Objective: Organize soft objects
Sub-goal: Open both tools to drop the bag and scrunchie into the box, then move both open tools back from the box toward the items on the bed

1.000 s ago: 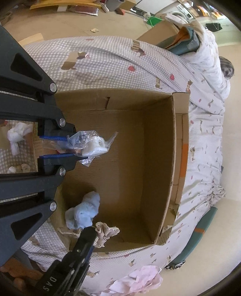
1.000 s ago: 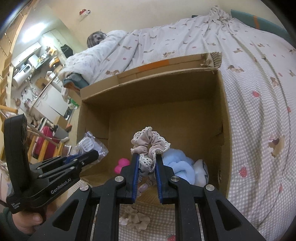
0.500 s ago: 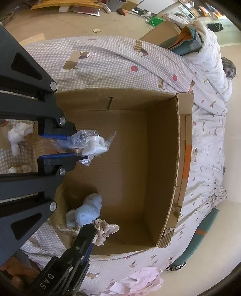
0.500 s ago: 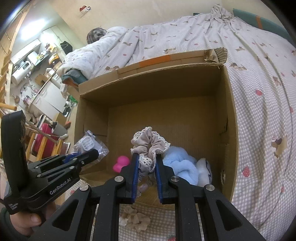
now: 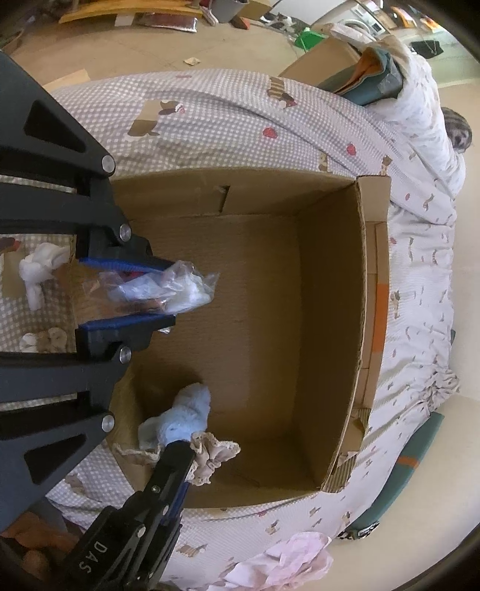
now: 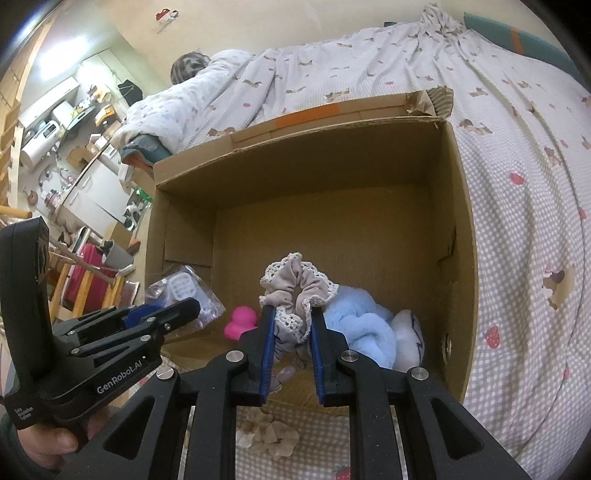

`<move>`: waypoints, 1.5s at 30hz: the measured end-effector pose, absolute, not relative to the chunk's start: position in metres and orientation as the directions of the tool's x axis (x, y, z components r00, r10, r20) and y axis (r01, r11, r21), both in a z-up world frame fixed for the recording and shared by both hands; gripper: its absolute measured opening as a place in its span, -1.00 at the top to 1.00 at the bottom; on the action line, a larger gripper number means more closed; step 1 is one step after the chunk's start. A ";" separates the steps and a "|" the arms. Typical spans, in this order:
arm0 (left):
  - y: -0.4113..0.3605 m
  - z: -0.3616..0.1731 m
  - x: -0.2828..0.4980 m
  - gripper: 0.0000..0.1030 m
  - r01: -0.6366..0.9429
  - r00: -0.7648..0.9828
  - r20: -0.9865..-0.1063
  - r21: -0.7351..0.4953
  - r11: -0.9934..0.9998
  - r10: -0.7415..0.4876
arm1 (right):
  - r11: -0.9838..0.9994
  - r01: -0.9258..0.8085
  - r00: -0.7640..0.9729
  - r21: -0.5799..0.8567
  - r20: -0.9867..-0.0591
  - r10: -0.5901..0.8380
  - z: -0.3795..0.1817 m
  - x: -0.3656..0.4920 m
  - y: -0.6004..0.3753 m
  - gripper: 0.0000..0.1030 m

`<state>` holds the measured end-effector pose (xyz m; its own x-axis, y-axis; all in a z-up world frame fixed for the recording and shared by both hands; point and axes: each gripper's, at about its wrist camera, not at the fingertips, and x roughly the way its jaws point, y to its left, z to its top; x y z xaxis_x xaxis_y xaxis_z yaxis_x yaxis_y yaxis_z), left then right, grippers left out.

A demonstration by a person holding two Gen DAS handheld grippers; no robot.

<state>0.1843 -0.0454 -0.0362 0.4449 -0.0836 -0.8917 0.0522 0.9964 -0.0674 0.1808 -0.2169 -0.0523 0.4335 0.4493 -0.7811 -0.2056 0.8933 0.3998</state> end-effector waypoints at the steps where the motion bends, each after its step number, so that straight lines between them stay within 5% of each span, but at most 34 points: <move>1: -0.045 -0.036 0.184 0.51 0.052 0.445 -0.891 -0.072 0.996 -0.087 | 0.893 -0.206 0.434 0.399 -0.781 0.449 -0.052 0.181 -0.217 0.64; 6: -0.044 -0.031 0.183 -0.20 0.041 0.475 -0.878 -0.054 0.998 -0.067 | 0.892 -0.188 0.437 0.410 -0.779 0.450 -0.054 0.182 -0.221 0.60; 9: -0.042 -0.030 0.184 -0.21 0.027 0.481 -0.874 -0.055 0.998 -0.061 | 0.882 -0.172 0.446 0.438 -0.764 0.466 -0.052 0.183 -0.225 0.42; 12: -0.036 -0.030 0.186 -0.21 0.006 0.475 -0.878 -0.070 0.998 -0.065 | 0.879 -0.153 0.483 0.451 -0.742 0.465 -0.047 0.182 -0.231 -0.53; 21: -0.030 -0.022 0.183 -0.25 -0.025 0.512 -0.857 -0.078 0.997 -0.054 | 0.901 -0.128 0.526 0.413 -0.742 0.415 -0.039 0.181 -0.235 -0.57; 23: -0.029 -0.020 0.183 -0.65 -0.032 0.522 -0.851 -0.082 0.996 -0.053 | 0.905 -0.126 0.532 0.406 -0.742 0.407 -0.038 0.180 -0.233 -0.77; 24: -0.029 -0.017 0.181 -0.69 -0.035 0.536 -0.843 -0.083 0.996 -0.051 | 0.907 -0.126 0.542 0.402 -0.738 0.402 -0.036 0.179 -0.232 -0.99; 33: -0.022 -0.002 0.175 -0.91 -0.052 0.594 -0.804 -0.072 0.996 -0.027 | 0.909 -0.142 0.594 0.392 -0.701 0.395 -0.023 0.173 -0.228 -1.00; 45: -0.008 0.007 0.159 -0.93 -0.077 0.608 -0.793 -0.086 0.993 -0.021 | 0.927 -0.121 0.617 0.354 -0.705 0.350 -0.017 0.158 -0.232 -1.00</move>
